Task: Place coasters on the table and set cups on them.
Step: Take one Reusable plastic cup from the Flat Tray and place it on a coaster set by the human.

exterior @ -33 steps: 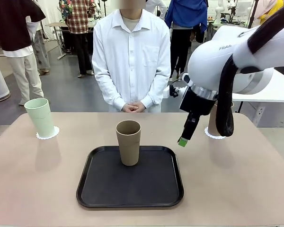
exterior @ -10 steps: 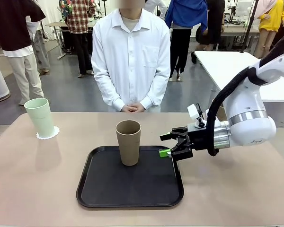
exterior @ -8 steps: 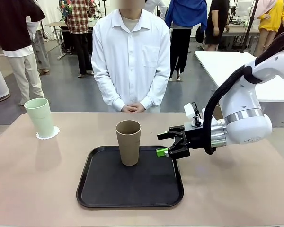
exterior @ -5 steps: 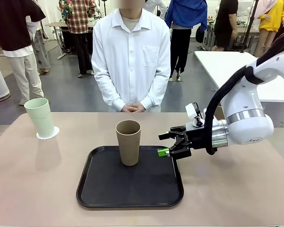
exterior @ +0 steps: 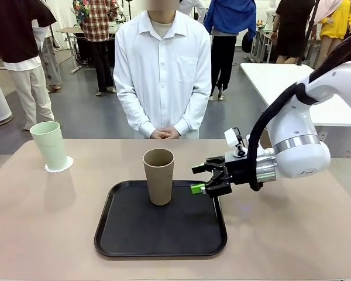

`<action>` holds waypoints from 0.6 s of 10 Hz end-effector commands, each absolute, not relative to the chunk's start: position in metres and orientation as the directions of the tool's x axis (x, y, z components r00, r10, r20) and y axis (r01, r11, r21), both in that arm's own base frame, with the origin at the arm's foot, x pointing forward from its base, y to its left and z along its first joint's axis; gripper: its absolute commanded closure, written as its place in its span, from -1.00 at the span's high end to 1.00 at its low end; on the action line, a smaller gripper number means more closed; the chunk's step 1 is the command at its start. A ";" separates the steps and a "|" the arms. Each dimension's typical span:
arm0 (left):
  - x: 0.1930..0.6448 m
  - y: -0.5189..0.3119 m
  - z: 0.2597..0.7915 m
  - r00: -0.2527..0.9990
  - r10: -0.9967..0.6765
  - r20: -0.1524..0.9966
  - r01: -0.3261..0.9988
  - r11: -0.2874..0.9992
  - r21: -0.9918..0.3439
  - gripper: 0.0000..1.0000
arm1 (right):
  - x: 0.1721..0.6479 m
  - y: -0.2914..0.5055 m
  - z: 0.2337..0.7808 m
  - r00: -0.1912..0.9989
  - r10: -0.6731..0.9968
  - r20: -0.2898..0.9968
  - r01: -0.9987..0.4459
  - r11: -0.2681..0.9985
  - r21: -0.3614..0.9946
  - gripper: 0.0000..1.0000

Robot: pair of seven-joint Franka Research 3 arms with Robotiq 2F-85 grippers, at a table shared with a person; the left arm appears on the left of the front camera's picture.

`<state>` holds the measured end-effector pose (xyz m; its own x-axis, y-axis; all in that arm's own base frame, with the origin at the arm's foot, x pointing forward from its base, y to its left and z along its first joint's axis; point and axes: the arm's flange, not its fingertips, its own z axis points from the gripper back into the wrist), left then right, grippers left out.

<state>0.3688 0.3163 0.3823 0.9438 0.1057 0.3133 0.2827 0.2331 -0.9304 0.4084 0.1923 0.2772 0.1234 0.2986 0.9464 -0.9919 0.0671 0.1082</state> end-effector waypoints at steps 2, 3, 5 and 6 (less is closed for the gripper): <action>0.367 0.316 0.385 0.944 0.109 0.312 0.280 0.236 -0.930 1.00 | 0.434 0.223 0.261 0.138 0.293 0.946 -0.990 0.071 0.123 1.00; 0.367 0.316 0.385 0.944 0.109 0.312 0.280 0.236 -0.930 1.00 | 0.438 0.231 0.260 0.127 0.293 0.948 -0.991 0.065 0.113 1.00; 0.367 0.316 0.385 0.944 0.109 0.312 0.280 0.236 -0.930 1.00 | 0.444 0.241 0.254 0.121 0.294 0.948 -0.993 0.048 0.111 1.00; 0.367 0.316 0.385 0.944 0.109 0.312 0.280 0.236 -0.930 1.00 | 0.446 0.245 0.250 0.119 0.285 0.951 -0.993 0.034 0.115 1.00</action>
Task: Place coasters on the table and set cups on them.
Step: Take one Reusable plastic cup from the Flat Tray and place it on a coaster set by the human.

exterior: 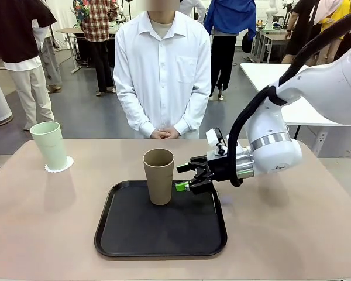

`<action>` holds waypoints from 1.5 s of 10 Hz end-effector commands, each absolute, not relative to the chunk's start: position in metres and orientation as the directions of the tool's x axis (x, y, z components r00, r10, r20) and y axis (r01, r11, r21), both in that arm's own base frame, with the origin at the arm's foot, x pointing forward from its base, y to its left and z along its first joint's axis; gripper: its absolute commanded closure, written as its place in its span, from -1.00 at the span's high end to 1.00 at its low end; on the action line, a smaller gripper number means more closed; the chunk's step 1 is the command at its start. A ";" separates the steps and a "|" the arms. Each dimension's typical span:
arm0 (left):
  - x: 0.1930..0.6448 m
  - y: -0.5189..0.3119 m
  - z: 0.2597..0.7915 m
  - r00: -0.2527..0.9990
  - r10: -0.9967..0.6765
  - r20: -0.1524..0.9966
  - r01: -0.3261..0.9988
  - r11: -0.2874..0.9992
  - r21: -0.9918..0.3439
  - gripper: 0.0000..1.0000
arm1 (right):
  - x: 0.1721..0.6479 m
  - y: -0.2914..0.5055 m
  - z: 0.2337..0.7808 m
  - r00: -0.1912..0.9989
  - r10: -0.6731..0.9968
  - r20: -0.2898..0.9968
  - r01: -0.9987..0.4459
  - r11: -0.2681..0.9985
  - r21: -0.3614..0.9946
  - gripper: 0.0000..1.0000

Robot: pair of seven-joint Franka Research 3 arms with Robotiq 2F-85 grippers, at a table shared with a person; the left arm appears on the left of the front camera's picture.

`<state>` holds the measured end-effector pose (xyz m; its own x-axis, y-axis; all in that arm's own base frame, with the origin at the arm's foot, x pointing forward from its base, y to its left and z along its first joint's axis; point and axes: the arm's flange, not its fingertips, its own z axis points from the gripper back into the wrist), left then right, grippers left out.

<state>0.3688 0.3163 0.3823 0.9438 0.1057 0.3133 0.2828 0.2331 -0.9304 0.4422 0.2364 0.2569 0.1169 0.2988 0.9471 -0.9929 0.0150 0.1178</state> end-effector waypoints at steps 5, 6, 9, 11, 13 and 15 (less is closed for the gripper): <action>0.367 0.316 0.385 0.944 0.109 0.312 0.280 0.236 -0.930 1.00 | 0.445 0.263 0.247 0.090 0.233 0.968 -0.994 -0.038 0.102 1.00; 0.367 0.316 0.385 0.944 0.109 0.312 0.280 0.236 -0.930 1.00 | 0.445 0.267 0.246 0.090 0.222 0.971 -0.993 -0.055 0.105 1.00; 0.367 0.316 0.385 0.944 0.109 0.312 0.280 0.236 -0.930 1.00 | 0.447 0.281 0.242 0.089 0.212 0.973 -0.990 -0.091 0.111 1.00; 0.367 0.316 0.385 0.944 0.109 0.312 0.280 0.236 -0.930 1.00 | 0.450 0.292 0.237 0.094 0.203 0.975 -0.986 -0.117 0.120 1.00; 0.367 0.316 0.385 0.944 0.109 0.312 0.280 0.236 -0.930 1.00 | 0.450 0.303 0.236 0.087 0.198 0.976 -0.983 -0.140 0.116 1.00; 0.367 0.316 0.385 0.944 0.109 0.312 0.280 0.236 -0.930 1.00 | 0.451 0.315 0.235 0.074 0.198 0.977 -0.982 -0.155 0.106 1.00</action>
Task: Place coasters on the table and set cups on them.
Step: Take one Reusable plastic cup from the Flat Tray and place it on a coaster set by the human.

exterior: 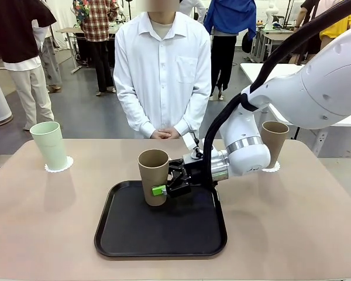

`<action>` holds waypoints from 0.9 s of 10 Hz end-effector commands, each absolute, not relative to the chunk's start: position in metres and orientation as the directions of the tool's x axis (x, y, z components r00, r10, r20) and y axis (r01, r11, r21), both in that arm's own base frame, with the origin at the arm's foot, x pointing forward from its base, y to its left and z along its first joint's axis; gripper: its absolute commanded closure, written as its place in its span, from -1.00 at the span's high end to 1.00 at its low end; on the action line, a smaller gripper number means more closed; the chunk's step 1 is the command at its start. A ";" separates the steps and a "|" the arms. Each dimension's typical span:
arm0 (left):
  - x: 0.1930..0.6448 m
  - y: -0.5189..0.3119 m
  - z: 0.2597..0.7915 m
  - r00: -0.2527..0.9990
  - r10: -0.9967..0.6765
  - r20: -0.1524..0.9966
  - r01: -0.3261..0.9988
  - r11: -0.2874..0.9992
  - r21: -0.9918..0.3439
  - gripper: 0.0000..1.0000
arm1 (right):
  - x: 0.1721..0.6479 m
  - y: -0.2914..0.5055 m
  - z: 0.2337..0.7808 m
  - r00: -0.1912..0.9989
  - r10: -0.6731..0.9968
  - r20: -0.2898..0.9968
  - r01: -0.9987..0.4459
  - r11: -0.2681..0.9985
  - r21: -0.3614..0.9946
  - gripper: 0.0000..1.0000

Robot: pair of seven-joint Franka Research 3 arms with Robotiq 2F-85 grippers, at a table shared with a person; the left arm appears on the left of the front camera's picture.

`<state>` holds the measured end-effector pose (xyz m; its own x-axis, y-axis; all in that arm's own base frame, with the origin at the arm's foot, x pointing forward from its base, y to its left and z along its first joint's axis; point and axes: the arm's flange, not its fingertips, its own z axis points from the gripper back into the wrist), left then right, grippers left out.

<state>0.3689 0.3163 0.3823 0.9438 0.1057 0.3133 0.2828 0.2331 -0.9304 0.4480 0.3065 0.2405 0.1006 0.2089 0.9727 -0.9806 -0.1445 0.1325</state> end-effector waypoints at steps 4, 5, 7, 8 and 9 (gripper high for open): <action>0.367 0.316 0.385 0.944 0.109 0.312 0.280 0.236 -0.930 1.00 | 0.453 0.329 0.231 0.070 0.187 0.980 -0.979 -0.177 0.104 0.17; 0.367 0.316 0.385 0.944 0.109 0.312 0.280 0.236 -0.930 1.00 | 0.452 0.329 0.232 0.070 0.187 0.980 -0.978 -0.181 0.104 -0.20; 0.367 0.316 0.385 0.944 0.109 0.312 0.280 0.236 -0.930 1.00 | 0.451 0.325 0.233 0.072 0.179 0.981 -0.979 -0.177 0.104 -1.00; 0.367 0.316 0.385 0.944 0.109 0.312 0.280 0.236 -0.930 1.00 | 0.447 0.324 0.238 0.080 0.182 0.980 -0.981 -0.162 0.110 -1.00; 0.367 0.316 0.385 0.944 0.109 0.312 0.280 0.236 -0.930 1.00 | 0.441 0.325 0.253 0.099 0.215 0.972 -0.978 -0.161 0.135 -0.51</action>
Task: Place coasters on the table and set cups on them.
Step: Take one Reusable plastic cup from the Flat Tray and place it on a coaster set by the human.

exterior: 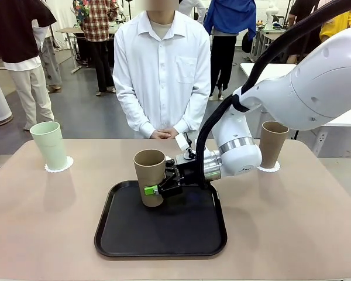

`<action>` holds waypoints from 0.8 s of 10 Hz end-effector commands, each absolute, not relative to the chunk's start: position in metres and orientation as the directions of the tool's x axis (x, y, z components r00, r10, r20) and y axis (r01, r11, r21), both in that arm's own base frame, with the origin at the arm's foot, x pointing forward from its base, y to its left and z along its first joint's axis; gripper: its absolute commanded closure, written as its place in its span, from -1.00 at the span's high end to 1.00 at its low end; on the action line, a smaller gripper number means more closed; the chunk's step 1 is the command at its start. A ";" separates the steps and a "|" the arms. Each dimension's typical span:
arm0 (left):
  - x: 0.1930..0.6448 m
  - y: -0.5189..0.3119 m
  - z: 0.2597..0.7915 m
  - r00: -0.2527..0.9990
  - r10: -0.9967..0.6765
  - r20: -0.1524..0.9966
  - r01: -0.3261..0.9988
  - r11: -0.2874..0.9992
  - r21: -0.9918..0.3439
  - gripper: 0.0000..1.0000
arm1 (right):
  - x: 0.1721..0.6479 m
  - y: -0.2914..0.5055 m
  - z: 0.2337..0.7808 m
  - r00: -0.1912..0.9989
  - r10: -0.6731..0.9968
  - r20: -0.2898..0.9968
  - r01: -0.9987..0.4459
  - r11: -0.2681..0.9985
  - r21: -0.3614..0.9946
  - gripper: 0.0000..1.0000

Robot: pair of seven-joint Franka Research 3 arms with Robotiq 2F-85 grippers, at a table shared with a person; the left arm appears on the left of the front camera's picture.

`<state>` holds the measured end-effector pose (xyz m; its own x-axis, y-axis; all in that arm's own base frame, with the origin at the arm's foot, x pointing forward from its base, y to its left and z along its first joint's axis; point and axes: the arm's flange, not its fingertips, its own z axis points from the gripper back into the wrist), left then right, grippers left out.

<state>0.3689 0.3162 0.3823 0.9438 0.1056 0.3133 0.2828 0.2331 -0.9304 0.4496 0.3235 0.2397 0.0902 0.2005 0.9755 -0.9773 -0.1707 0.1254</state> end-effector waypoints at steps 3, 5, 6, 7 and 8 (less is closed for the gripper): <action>0.367 0.316 0.385 0.944 0.109 0.312 0.280 0.236 -0.930 1.00 | 0.418 0.328 0.353 0.063 0.247 0.967 -0.987 -0.126 0.097 -0.51; 0.367 0.316 0.385 0.944 0.109 0.312 0.280 0.236 -0.930 1.00 | 0.408 0.332 0.401 0.018 0.255 0.967 -0.991 -0.122 0.051 -0.51; 0.367 0.316 0.385 0.944 0.109 0.312 0.280 0.236 -0.930 1.00 | 0.405 0.333 0.417 0.022 0.264 0.964 -0.992 -0.111 0.053 -0.51; 0.367 0.316 0.385 0.944 0.109 0.312 0.280 0.236 -0.930 1.00 | 0.403 0.334 0.425 0.017 0.263 0.965 -0.993 -0.109 0.048 -0.51; 0.367 0.316 0.385 0.944 0.109 0.312 0.280 0.236 -0.930 1.00 | 0.400 0.336 0.425 0.009 0.286 0.958 -0.993 -0.112 0.043 -0.51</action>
<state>0.3689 0.3163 0.3822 0.9438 0.1057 0.3132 0.2827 0.2330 -0.9305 0.4014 0.3381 0.4381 -0.0070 0.2395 0.9709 -0.9930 -0.1165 0.0215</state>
